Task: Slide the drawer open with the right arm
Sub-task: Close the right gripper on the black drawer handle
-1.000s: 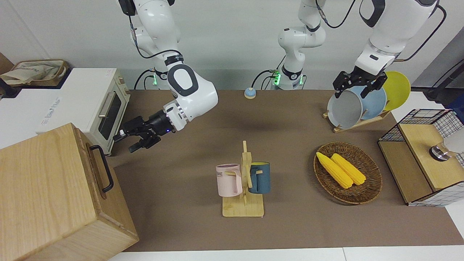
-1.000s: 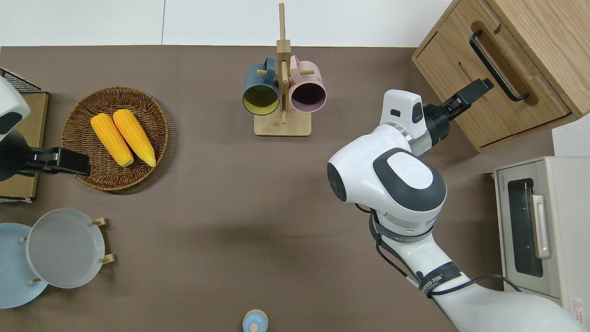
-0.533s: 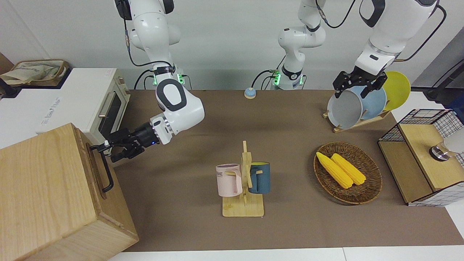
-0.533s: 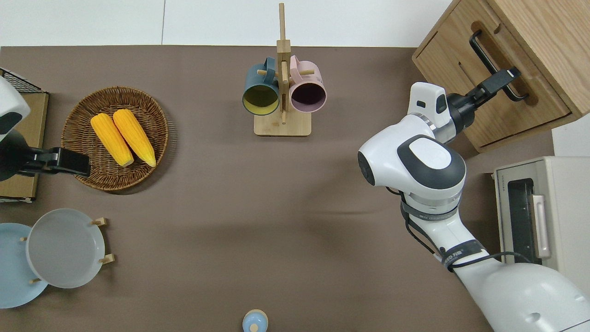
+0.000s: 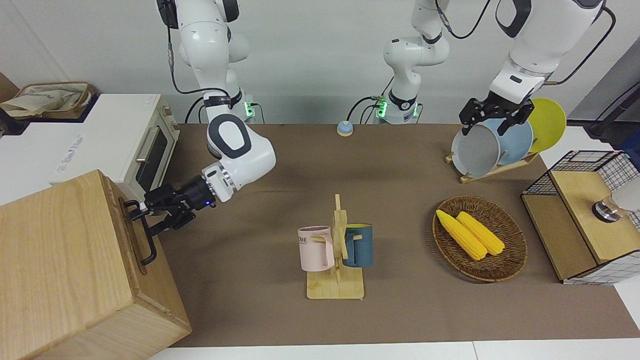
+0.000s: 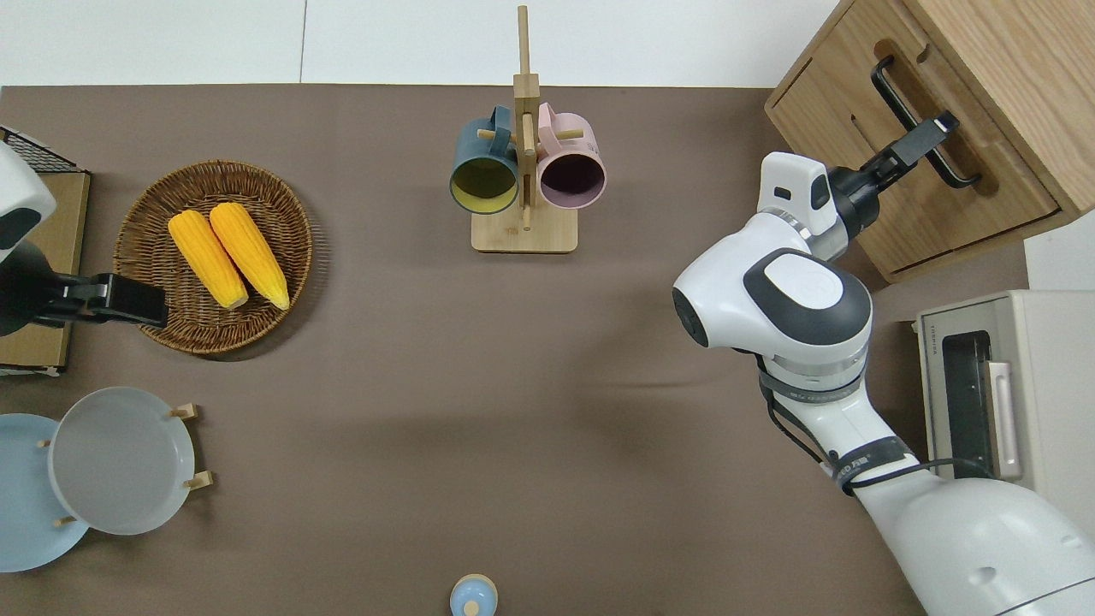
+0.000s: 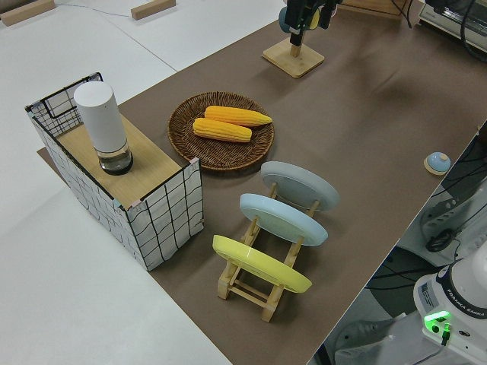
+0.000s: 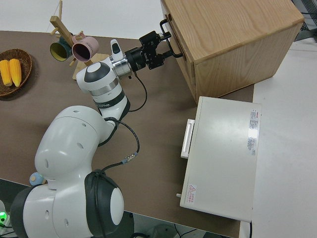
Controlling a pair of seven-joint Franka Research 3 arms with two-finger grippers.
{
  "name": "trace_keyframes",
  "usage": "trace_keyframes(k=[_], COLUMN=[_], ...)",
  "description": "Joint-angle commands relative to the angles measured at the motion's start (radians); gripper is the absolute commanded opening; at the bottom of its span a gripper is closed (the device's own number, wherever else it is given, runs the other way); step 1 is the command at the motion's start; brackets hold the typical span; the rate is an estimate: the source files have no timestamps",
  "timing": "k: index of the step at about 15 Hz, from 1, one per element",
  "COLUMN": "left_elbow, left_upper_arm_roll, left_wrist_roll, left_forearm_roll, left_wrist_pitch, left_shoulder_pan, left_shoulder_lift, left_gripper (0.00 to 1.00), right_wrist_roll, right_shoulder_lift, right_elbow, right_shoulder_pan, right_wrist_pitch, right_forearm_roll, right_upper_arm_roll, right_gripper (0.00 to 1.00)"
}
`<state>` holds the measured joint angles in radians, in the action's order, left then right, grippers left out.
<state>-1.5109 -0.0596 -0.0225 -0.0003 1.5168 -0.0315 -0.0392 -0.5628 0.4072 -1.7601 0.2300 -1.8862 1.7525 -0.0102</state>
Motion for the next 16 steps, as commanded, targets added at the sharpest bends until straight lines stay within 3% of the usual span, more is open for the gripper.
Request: trace_keyframes(k=[1,3,4,6,16], left_elbow=[0.024,0.026,0.026,0.026,0.024], left_upper_arm_roll=[-0.006,-0.006,-0.006,-0.006,-0.006], left_wrist_roll=[-0.010,-0.010,-0.010,-0.010,-0.010], left_forearm_roll=[0.017,0.017,0.017,0.017,0.017], left_wrist_pitch=[-0.020,-0.020,-0.020,-0.020,-0.020], left_shoulder_pan=[-0.004,-0.004,-0.004,-0.004,-0.004], left_shoulder_lift=[-0.011,-0.011,-0.011,-0.011,-0.011], left_gripper=[0.99,0.99,0.99,0.99,0.99], right_wrist_roll=[-0.019,-0.012,-0.012,-0.011,-0.009], right_shoulder_lift=[0.015,0.015,0.015,0.015,0.012], right_elbow=[0.016,0.018,0.018,0.018,0.018], right_shoulder_pan=[0.005,0.005,0.006,0.018,0.049], right_wrist_pitch=[-0.016,-0.008,-0.008,-0.004,0.002], right_forearm_roll=[0.033,0.033,0.033,0.033,0.024], right_upper_arm_roll=[0.013,0.013,0.013,0.013,0.013], right_gripper=[0.589,0.248,0.129,0.001,0.000])
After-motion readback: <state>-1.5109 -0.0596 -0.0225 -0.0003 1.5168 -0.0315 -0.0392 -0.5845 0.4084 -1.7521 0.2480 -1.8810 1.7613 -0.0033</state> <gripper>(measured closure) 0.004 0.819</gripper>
